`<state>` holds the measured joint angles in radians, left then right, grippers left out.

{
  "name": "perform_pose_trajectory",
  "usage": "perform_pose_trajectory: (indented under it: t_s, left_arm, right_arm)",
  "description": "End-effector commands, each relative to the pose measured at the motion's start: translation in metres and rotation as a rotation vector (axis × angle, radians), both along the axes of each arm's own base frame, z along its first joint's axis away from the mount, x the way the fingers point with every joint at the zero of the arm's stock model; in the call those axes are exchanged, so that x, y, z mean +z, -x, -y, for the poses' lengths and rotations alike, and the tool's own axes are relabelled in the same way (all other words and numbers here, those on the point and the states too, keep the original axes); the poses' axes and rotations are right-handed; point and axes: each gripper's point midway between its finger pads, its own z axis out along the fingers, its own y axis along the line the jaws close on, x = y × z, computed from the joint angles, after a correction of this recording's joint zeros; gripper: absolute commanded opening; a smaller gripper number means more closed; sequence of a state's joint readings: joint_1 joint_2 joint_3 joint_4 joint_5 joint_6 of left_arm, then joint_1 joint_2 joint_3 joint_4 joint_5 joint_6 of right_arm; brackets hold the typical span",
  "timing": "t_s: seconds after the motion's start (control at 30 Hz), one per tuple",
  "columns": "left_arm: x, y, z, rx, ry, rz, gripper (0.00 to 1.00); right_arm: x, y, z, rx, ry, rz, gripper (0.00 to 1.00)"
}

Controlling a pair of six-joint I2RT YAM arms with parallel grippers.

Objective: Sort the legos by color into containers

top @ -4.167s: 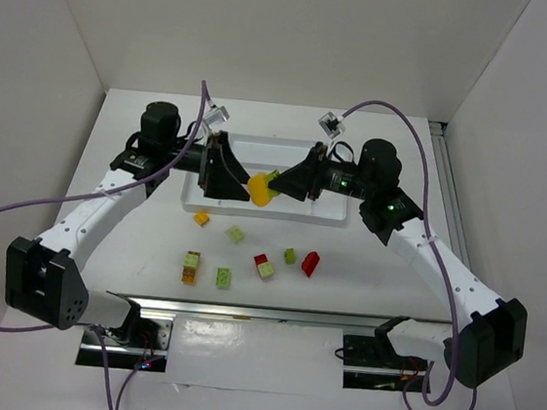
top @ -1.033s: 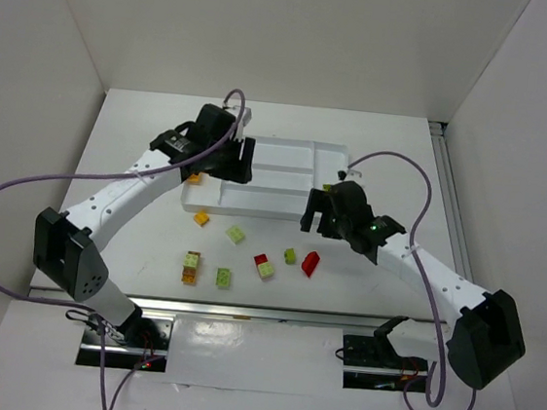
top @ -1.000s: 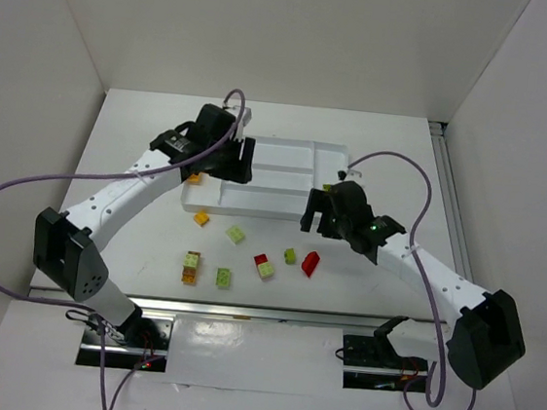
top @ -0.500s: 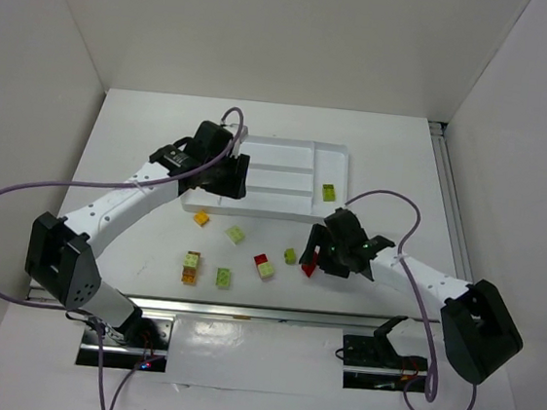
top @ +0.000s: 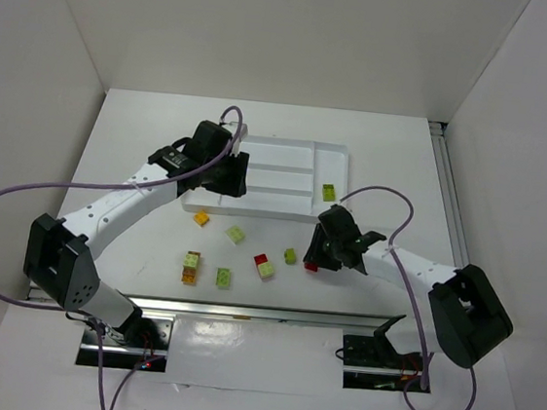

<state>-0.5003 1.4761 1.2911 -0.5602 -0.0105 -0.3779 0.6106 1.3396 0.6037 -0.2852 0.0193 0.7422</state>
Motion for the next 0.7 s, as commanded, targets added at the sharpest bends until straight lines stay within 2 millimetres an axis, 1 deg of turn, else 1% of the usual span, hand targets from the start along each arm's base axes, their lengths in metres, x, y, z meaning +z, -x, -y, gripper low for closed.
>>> perform_pose_trajectory:
  t_s: [0.0, 0.03, 0.07, 0.1, 0.17, 0.2, 0.27, 0.3, 0.37, 0.4, 0.43, 0.47, 0.5, 0.53, 0.57, 0.6, 0.63, 0.67]
  left_arm:
    - [0.009, -0.003, 0.003, 0.012, 0.031, 0.028, 0.64]
    - [0.009, -0.003, 0.003, 0.012, 0.031, 0.028, 0.64]
    - [0.005, -0.004, 0.003, 0.012, 0.026, 0.02, 0.64]
    - [0.005, -0.004, 0.003, 0.012, 0.026, 0.02, 0.64]
    - [0.005, -0.005, 0.002, 0.025, 0.026, 0.02, 0.64]
    - [0.009, -0.005, 0.0, 0.033, 0.025, 0.033, 0.64]
    - [0.01, -0.008, 0.0, 0.039, 0.024, 0.044, 0.66]
    - [0.007, -0.012, -0.001, 0.049, 0.015, 0.049, 0.67]
    - [-0.006, -0.013, -0.002, 0.055, -0.008, 0.023, 0.67]
    - [-0.01, -0.009, -0.003, 0.073, -0.011, -0.015, 0.67]
    - [-0.016, -0.009, -0.008, 0.098, -0.034, -0.031, 0.68]
    - [-0.014, -0.009, -0.011, 0.119, -0.04, -0.03, 0.7]
    - [-0.015, -0.011, -0.017, 0.16, -0.042, -0.038, 0.72]
    - [-0.022, -0.007, -0.021, 0.173, -0.055, -0.057, 0.84]
    - [-0.022, -0.01, -0.031, 0.213, -0.058, -0.055, 0.92]
    - [-0.031, -0.01, -0.046, 0.261, -0.072, -0.079, 0.93]
    - [-0.032, -0.01, -0.055, 0.302, -0.076, -0.094, 0.94]
    - [-0.034, -0.009, -0.062, 0.326, -0.072, -0.101, 0.94]
  right_arm:
    - [0.026, -0.016, -0.001, -0.019, 0.024, 0.087, 0.35]
    - [0.036, -0.022, 0.001, -0.036, 0.032, 0.117, 0.35]
    - [0.044, -0.021, 0.005, -0.044, 0.038, 0.129, 0.35]
    - [0.057, -0.026, 0.001, -0.035, 0.033, 0.161, 0.35]
    - [0.074, -0.031, 0.003, -0.04, 0.039, 0.192, 0.35]
    - [0.093, -0.042, -0.002, -0.034, 0.031, 0.244, 0.35]
    - [0.108, -0.056, -0.008, -0.015, 0.031, 0.293, 0.35]
    - [0.125, -0.069, -0.013, 0.003, 0.036, 0.35, 0.35]
    - [0.137, -0.089, -0.02, 0.01, 0.055, 0.407, 0.35]
    - [0.132, -0.102, -0.026, 0.036, 0.09, 0.414, 0.35]
    - [0.152, -0.124, -0.029, 0.018, 0.078, 0.461, 0.35]
    - [0.156, -0.137, -0.032, 0.017, 0.083, 0.476, 0.35]
    - [0.144, -0.153, -0.039, 0.041, 0.103, 0.468, 0.35]
    - [0.161, -0.172, -0.046, 0.039, 0.082, 0.507, 0.35]
    - [0.161, -0.186, -0.044, 0.032, 0.085, 0.514, 0.35]
    - [0.139, -0.197, -0.052, 0.065, 0.091, 0.475, 0.35]
    - [0.152, -0.216, -0.054, 0.058, 0.079, 0.505, 0.35]
    - [0.148, -0.227, -0.054, 0.06, 0.093, 0.503, 0.35]
